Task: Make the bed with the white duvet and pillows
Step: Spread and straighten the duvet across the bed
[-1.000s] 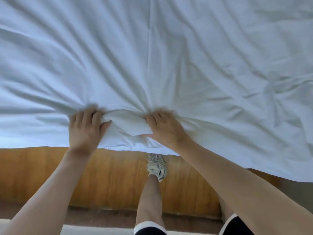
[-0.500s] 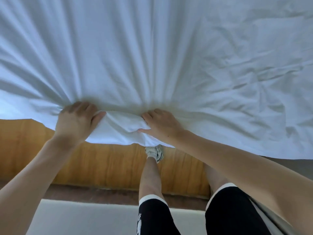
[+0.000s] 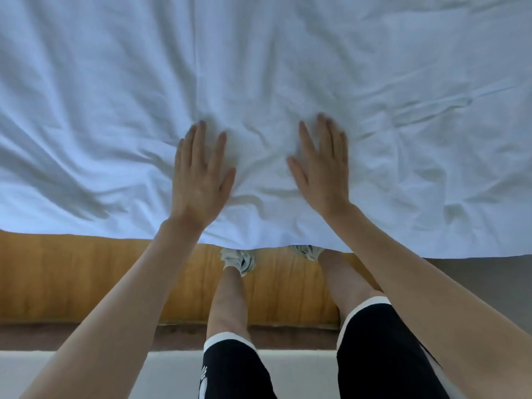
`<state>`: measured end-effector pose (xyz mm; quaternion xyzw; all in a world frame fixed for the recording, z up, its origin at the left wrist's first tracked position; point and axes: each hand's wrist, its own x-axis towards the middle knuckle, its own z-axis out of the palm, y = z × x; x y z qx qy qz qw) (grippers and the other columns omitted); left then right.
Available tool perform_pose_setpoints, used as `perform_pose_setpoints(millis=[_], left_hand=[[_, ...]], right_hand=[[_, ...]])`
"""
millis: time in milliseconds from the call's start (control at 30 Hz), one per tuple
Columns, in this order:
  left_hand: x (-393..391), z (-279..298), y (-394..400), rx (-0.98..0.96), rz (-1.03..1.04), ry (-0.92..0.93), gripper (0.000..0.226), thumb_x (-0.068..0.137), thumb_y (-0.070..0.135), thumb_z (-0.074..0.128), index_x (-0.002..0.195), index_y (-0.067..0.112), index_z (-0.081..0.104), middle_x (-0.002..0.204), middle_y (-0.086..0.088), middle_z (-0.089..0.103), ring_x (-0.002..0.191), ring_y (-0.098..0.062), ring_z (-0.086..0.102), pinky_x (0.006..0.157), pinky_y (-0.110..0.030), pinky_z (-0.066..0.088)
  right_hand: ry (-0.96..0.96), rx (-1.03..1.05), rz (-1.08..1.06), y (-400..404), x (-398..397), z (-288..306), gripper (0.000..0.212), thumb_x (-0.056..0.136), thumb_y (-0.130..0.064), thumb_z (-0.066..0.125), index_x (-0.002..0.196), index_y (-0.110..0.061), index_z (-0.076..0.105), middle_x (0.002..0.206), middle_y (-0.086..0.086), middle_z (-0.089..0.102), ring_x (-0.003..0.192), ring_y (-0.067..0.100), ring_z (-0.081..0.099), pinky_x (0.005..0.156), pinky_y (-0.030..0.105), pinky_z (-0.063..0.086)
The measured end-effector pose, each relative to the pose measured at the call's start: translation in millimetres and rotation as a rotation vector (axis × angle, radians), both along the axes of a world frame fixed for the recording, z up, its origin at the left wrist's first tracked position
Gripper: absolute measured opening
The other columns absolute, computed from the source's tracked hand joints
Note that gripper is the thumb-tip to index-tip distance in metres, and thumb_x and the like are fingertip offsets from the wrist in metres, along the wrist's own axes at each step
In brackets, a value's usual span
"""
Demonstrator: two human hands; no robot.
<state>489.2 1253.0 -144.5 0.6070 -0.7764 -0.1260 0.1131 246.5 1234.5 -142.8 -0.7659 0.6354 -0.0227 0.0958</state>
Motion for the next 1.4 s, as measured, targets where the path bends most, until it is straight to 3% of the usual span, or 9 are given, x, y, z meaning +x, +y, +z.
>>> perform_pose_setpoints(millis=[133, 333, 467, 567, 733, 900, 1067, 1200, 1400], left_hand=[[-99.6, -15.9, -1.6, 0.094, -0.119, 0.018, 0.057, 0.101, 0.037, 0.040, 0.149, 0.008, 0.031, 0.153, -0.031, 0.018, 0.144, -0.042, 0.017, 0.118, -0.053, 0.015], [-209.6, -37.1, 70.1, 0.205, -0.640, -0.104, 0.069, 0.101, 0.044, 0.028, 0.149, -0.004, 0.017, 0.155, -0.029, 0.005, 0.146, -0.039, 0.004, 0.119, -0.050, 0.008], [-262.6, -15.9, 63.4, 0.237, -0.450, 0.118, 0.069, 0.100, 0.046, 0.033, 0.145, -0.006, 0.028, 0.153, -0.026, 0.025, 0.146, -0.035, 0.017, 0.119, -0.047, 0.016], [-324.5, 2.1, 10.3, 0.069, -0.318, 0.226, 0.057, 0.102, 0.039, 0.033, 0.145, 0.003, 0.030, 0.150, -0.029, 0.026, 0.143, -0.039, 0.022, 0.117, -0.051, 0.019], [-470.0, -0.5, -111.5, -0.049, -0.258, 0.123, 0.055, 0.101, 0.033, 0.040, 0.147, 0.004, 0.031, 0.150, -0.034, 0.022, 0.141, -0.045, 0.021, 0.116, -0.052, 0.018], [-579.3, -40.1, -87.5, 0.105, -0.447, -0.015, 0.072, 0.094, 0.048, 0.041, 0.145, -0.003, 0.032, 0.150, -0.037, 0.019, 0.142, -0.047, 0.017, 0.118, -0.053, 0.012], [-621.6, -31.0, -34.4, 0.133, -0.906, -0.013, 0.062, 0.097, 0.046, 0.031, 0.148, 0.011, 0.032, 0.156, -0.020, 0.016, 0.146, -0.032, 0.014, 0.117, -0.046, 0.008], [-610.2, -10.4, -47.0, 0.228, -0.675, 0.104, 0.055, 0.099, 0.034, 0.040, 0.146, 0.007, 0.035, 0.155, -0.018, 0.027, 0.146, -0.030, 0.019, 0.116, -0.047, 0.020], [-560.4, 19.9, -181.1, 0.009, -0.404, 0.179, 0.045, 0.099, 0.027, 0.039, 0.138, 0.004, 0.039, 0.137, -0.017, 0.050, 0.131, -0.033, 0.044, 0.113, -0.048, 0.029]], right_hand=[[0.116, 0.132, -0.201, 28.1, -105.6, -14.4, 0.059, 0.099, -0.045, 0.029, 0.150, -0.014, 0.030, 0.157, 0.021, 0.020, 0.145, 0.036, 0.019, 0.117, 0.053, 0.016], [0.081, 0.184, -0.035, 73.0, -157.9, -27.1, 0.056, 0.101, -0.040, 0.030, 0.148, -0.009, 0.029, 0.155, 0.022, 0.026, 0.145, 0.033, 0.021, 0.116, 0.050, 0.018], [-0.034, 0.118, 0.018, 46.4, -189.3, -6.5, 0.050, 0.102, -0.033, 0.032, 0.148, -0.015, 0.027, 0.156, 0.020, 0.025, 0.145, 0.033, 0.020, 0.118, 0.048, 0.016], [-0.010, -0.041, -0.068, -11.2, -255.1, 12.1, 0.053, 0.098, -0.034, 0.038, 0.148, -0.016, 0.033, 0.154, 0.022, 0.028, 0.144, 0.036, 0.023, 0.116, 0.050, 0.015], [0.190, -0.112, -0.229, -77.1, -433.6, 2.5, 0.051, 0.100, -0.030, 0.040, 0.148, -0.014, 0.035, 0.154, 0.019, 0.029, 0.143, 0.034, 0.027, 0.115, 0.051, 0.019], [0.245, 0.074, -0.321, 22.3, -554.3, -20.0, 0.052, 0.104, -0.030, 0.021, 0.150, -0.008, 0.027, 0.158, 0.012, 0.022, 0.146, 0.027, 0.021, 0.119, 0.041, 0.012], [0.134, 0.156, -0.347, 47.7, -571.1, -11.9, 0.051, 0.103, -0.031, 0.022, 0.148, -0.006, 0.030, 0.156, 0.012, 0.027, 0.145, 0.026, 0.023, 0.120, 0.040, 0.013], [-0.056, -0.135, -0.352, -7.4, -551.6, 22.8, 0.036, 0.100, -0.027, 0.040, 0.128, -0.005, 0.048, 0.132, 0.021, 0.056, 0.126, 0.035, 0.046, 0.110, 0.040, 0.030], [-0.122, -0.511, -0.150, -226.9, -486.7, 91.6, 0.039, 0.096, -0.029, 0.048, 0.129, -0.009, 0.052, 0.133, 0.021, 0.055, 0.125, 0.037, 0.047, 0.107, 0.049, 0.035]])
